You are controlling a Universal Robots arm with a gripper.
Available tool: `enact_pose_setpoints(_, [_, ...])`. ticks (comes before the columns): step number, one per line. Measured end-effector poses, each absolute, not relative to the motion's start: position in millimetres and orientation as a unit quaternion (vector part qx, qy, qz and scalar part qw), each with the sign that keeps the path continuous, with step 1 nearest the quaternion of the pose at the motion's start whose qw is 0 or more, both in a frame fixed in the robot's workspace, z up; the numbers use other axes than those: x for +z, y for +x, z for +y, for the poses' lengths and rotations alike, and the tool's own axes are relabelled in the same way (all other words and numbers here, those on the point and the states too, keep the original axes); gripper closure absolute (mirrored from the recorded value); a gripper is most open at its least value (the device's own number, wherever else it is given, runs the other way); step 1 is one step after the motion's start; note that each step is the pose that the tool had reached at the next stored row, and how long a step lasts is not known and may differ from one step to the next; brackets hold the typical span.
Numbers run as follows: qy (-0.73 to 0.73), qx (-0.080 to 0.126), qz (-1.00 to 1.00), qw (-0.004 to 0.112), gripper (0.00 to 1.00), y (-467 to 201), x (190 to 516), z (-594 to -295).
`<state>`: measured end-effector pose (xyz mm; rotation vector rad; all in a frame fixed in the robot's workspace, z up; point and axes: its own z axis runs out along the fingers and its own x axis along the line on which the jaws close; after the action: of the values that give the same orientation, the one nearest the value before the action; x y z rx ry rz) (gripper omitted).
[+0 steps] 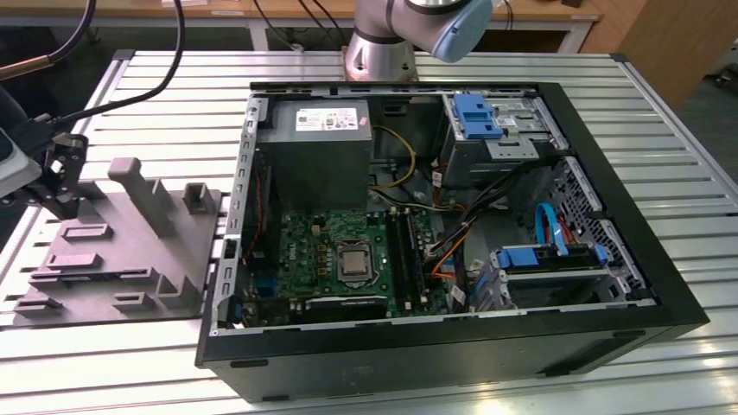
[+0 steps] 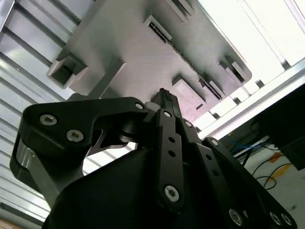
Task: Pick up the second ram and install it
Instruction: 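Pick up the second ram and move it above second insertion slot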
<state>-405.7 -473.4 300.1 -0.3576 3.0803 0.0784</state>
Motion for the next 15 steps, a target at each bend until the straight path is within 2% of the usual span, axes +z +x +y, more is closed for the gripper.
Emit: enact_pose_setpoints(15, [-0.249, 0.028, 0.968, 0.016, 0.9, -405.7, 294.7, -473.4])
